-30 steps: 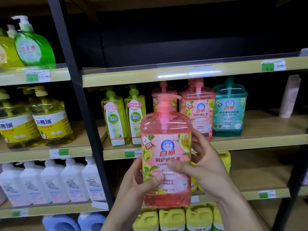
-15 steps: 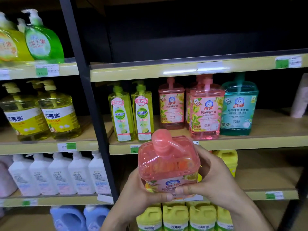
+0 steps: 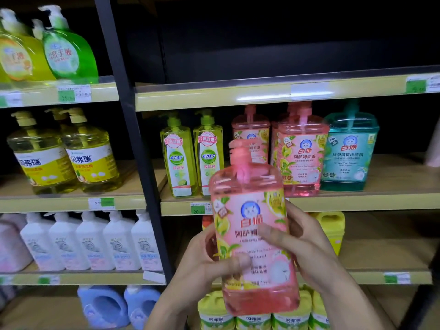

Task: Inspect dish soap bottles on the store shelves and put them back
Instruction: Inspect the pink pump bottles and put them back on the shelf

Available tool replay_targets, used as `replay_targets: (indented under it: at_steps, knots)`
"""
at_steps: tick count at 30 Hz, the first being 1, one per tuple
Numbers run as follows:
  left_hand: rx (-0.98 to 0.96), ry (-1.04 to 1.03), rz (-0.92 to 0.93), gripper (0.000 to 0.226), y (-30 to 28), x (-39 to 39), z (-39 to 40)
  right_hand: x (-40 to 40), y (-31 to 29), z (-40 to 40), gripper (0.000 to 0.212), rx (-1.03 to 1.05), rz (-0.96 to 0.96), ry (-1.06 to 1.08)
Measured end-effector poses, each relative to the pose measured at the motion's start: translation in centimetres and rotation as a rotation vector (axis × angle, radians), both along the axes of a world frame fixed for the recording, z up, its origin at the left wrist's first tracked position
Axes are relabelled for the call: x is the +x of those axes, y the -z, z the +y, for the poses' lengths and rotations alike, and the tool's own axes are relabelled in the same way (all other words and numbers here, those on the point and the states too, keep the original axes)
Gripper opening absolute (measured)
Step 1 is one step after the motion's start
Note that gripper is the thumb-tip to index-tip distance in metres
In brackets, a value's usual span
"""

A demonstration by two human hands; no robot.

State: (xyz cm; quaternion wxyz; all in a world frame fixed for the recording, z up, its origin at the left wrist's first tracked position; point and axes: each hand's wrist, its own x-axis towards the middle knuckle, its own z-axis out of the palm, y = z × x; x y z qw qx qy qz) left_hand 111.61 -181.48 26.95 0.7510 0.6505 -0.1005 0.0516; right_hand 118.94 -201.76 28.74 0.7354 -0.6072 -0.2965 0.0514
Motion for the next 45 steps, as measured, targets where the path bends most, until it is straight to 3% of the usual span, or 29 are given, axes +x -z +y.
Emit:
replay_targets:
  at_steps: [4, 7, 13, 20, 26, 30, 32, 35, 37, 38, 40, 43, 45]
  knots:
    - [-0.031, -0.057, 0.031, 0.065, -0.5, 0.2, -0.8, 0.0, -0.8, 0.9, 0.063, 0.103, 0.155, -0.005]
    - [-0.13, -0.044, 0.053, 0.058, -1.2, 0.2, -1.5, -0.1, -1.7, 1.6, 0.045, 0.157, 0.246, -0.009]
    - [-0.319, -0.031, 0.251, 0.044, -3.8, 1.6, -2.4, 1.2, -3.2, 2.5, 0.035, 0.076, 0.354, 0.01]
    - [-0.505, 0.034, 0.358, 0.039, -3.4, 2.0, -2.3, 3.1, -1.9, 2.9, 0.052, 0.003, 0.485, -0.055]
    - [-0.533, -0.005, 0.346, 0.045, -3.5, 2.3, -2.4, 2.9, -0.8, 3.3, 0.063, 0.163, 0.585, -0.047]
    - [-0.567, -0.038, 0.313, 0.04, -3.3, 2.6, -2.7, 2.0, -0.4, 3.1, 0.07, 0.347, 0.728, -0.19]
    - [-0.605, -0.052, 0.298, 0.045, -2.9, 2.7, -2.8, 1.3, 0.0, 3.7, 0.065, 0.417, 0.724, -0.283]
    - [-0.64, -0.026, 0.341, 0.054, -1.8, 3.0, -2.9, 0.5, -0.1, 4.1, 0.06, 0.565, 0.485, -0.407]
    - [-0.58, -0.05, 0.375, 0.056, -1.2, 2.8, -2.8, 0.1, 0.2, 4.5, 0.063, 0.513, 0.551, -0.342]
    - [-0.489, -0.098, 0.371, 0.059, -1.1, 2.8, -2.7, 0.2, 0.5, 4.2, 0.066, 0.444, 0.642, -0.345]
    - [-0.28, -0.196, 0.279, 0.064, -0.6, 2.9, -2.3, 0.6, 1.9, 3.6, 0.071, 0.461, 0.612, -0.39]
    - [0.01, -0.31, 0.125, 0.045, -1.9, 2.5, -3.0, 0.1, 1.8, 3.8, 0.066, 0.353, 0.569, -0.219]
    - [-0.055, -0.258, 0.064, 0.051, -3.6, 2.1, -4.5, 0.4, 2.6, 5.2, 0.063, 0.343, 0.554, -0.142]
